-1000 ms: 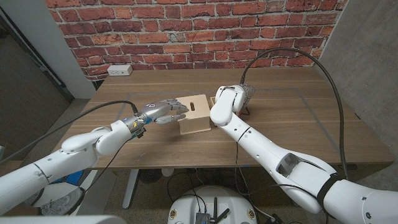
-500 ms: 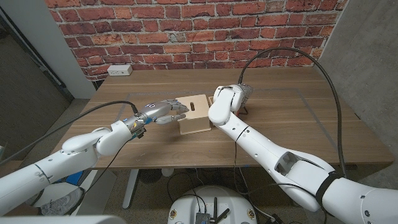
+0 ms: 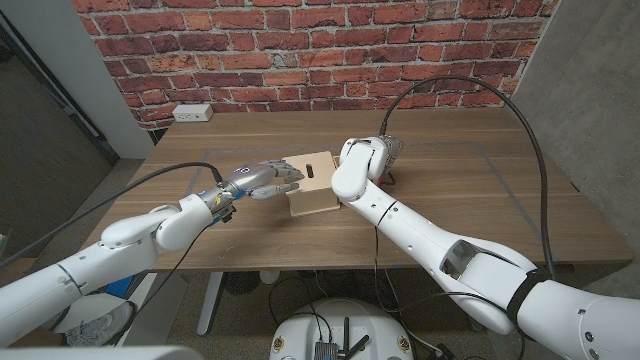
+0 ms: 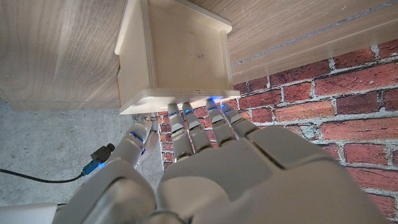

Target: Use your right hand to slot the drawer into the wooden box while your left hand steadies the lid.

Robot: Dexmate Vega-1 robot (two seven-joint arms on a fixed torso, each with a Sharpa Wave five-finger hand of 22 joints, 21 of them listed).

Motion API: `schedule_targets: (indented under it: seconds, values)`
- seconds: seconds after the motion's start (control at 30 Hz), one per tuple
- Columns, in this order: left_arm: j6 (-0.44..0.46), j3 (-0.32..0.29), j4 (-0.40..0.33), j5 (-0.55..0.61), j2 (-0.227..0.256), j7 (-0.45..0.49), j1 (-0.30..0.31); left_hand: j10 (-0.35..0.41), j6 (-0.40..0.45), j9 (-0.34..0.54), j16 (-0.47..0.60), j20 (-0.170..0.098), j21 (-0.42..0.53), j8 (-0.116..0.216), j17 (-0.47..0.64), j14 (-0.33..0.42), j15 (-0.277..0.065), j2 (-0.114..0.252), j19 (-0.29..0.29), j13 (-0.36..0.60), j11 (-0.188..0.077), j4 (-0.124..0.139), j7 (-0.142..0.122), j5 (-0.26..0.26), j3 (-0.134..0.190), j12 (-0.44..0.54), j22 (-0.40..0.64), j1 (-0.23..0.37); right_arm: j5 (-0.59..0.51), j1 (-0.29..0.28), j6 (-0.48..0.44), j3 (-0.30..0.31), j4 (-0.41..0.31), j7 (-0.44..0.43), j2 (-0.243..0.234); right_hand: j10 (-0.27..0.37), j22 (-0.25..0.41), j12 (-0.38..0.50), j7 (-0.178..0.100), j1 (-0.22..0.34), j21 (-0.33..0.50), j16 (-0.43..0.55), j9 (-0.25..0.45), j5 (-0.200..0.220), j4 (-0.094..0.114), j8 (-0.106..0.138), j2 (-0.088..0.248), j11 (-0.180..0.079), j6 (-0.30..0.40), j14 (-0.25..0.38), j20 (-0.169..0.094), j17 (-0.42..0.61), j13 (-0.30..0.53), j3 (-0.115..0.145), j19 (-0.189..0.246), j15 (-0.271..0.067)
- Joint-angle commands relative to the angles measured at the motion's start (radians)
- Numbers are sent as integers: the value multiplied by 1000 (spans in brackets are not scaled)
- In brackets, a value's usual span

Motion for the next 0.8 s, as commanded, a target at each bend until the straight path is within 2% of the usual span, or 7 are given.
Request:
schedule_targets:
  seconds: [0.03,0.6,0.8]
  values:
    - [-7,13,17,-2,-11,-2,-17,9,7,4,1,-161,-2,0,3,10,-175,21,9,3,0,-3,1,4,6,-2,3,8,65,37,-47,-59,12,-13,-14,78,-1,-7,-19,61,11,-3,16,7,12,3,67,-67,80,10,-100,5,0,21,-4,-9]
    - [-18,25,28,1,-15,-6,-32,12,8,4,0,-160,-2,0,3,13,-173,22,10,3,1,-7,4,4,11,-3,3,9,178,118,-138,-179,1,-3,-61,79,-2,-12,-19,61,21,-5,16,8,12,0,68,-67,81,13,-100,11,6,22,-6,-10]
    - [-20,25,26,0,-14,-5,-28,12,8,4,0,-161,-2,-1,3,15,-174,23,10,3,1,-8,3,4,12,-4,3,9,173,138,-138,-179,21,33,-56,78,-3,-15,-19,60,25,-6,16,8,13,-2,69,-68,78,14,-100,12,7,23,-6,-9]
